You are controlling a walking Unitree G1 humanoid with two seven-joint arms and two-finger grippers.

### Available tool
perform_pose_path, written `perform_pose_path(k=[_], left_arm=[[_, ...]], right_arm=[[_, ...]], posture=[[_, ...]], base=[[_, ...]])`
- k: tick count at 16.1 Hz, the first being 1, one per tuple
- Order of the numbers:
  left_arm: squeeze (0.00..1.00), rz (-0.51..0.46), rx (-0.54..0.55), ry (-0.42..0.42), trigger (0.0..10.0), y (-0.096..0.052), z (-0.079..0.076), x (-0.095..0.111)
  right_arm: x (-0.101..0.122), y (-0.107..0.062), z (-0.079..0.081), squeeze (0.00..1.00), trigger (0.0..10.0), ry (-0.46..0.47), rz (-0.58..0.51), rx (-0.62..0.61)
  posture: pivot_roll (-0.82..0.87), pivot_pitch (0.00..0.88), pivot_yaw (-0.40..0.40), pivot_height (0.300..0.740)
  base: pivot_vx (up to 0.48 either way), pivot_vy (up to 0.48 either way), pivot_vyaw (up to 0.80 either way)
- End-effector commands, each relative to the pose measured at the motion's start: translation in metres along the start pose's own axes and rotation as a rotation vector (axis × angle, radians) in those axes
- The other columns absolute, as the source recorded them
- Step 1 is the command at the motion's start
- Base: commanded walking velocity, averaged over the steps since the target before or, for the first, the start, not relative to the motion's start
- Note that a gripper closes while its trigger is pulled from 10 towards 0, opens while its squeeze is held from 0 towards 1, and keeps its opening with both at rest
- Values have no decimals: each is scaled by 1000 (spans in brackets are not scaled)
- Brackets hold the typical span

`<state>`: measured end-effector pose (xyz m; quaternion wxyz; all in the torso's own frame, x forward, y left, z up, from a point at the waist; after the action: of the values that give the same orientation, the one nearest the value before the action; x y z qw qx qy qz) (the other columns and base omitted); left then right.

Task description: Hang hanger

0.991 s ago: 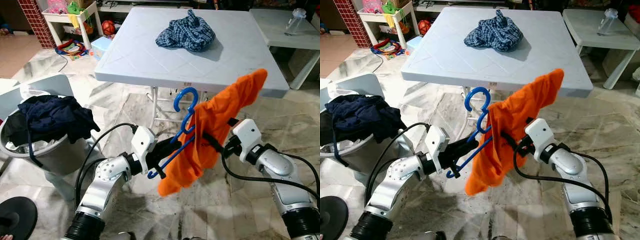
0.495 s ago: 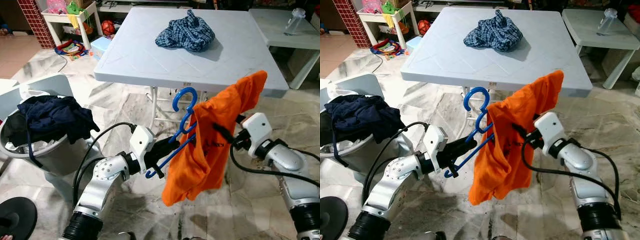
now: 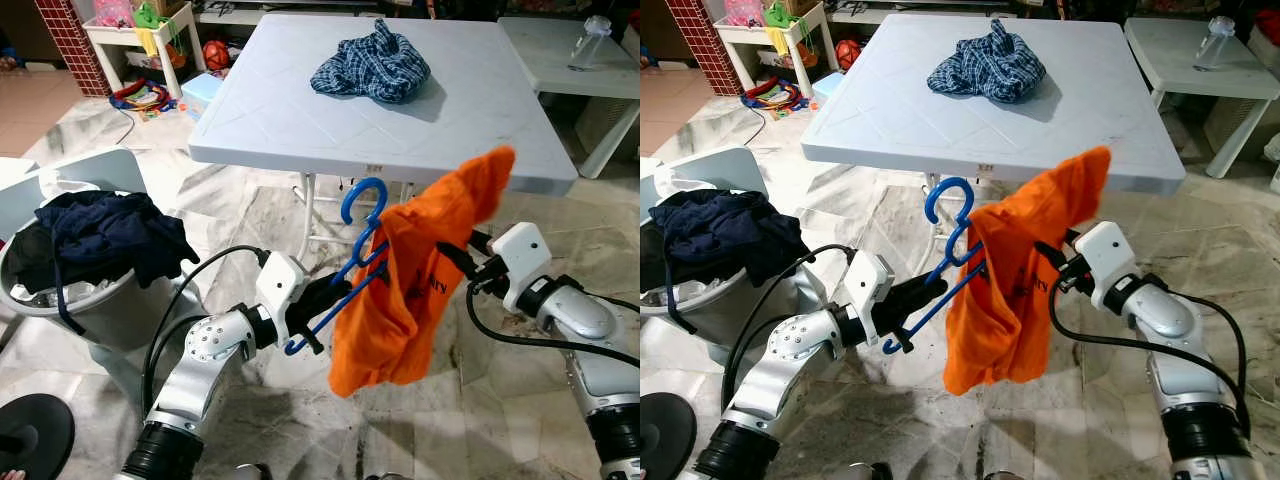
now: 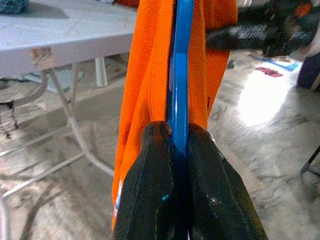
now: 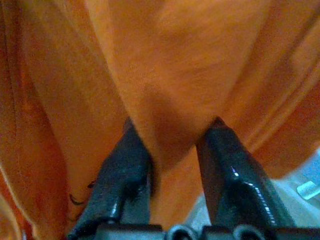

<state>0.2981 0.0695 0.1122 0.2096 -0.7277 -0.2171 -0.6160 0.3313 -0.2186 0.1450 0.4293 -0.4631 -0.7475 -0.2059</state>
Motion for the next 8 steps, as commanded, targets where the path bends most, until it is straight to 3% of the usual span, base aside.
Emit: perform_pose_path(k=[1,4,8], left_arm=[[0,-21,17,33,0,-1,5,7],[0,-15,10,37,0,-2,4,5],[0,-19,-5,33,0,0,0,4]], right_arm=[[-1,-3,-12,0,0,-8,10,-25],[-1,-3,-18,0,0,-16,21,-53],[-1,2,-11,0,0,-7,10,-44]], posture=[[-16,103,3,740],[-16,103,4,740],[-15,104,2,740]], base=[[0,0,0],[0,0,0],[0,0,0]])
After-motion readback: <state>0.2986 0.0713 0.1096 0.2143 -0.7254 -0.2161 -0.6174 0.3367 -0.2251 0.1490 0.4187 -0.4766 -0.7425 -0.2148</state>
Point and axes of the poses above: a point about 5 cm out from each wrist's last joint towards the gripper, its own y axis pointing out of the wrist towards the gripper, its own x axis along the axis of the wrist's last joint, z = x × y, the point moved 2 cm from there along y, pointing out of the wrist towards the gripper, and after that the axes turned 10 degrees about -y, right-handed, at the moved point
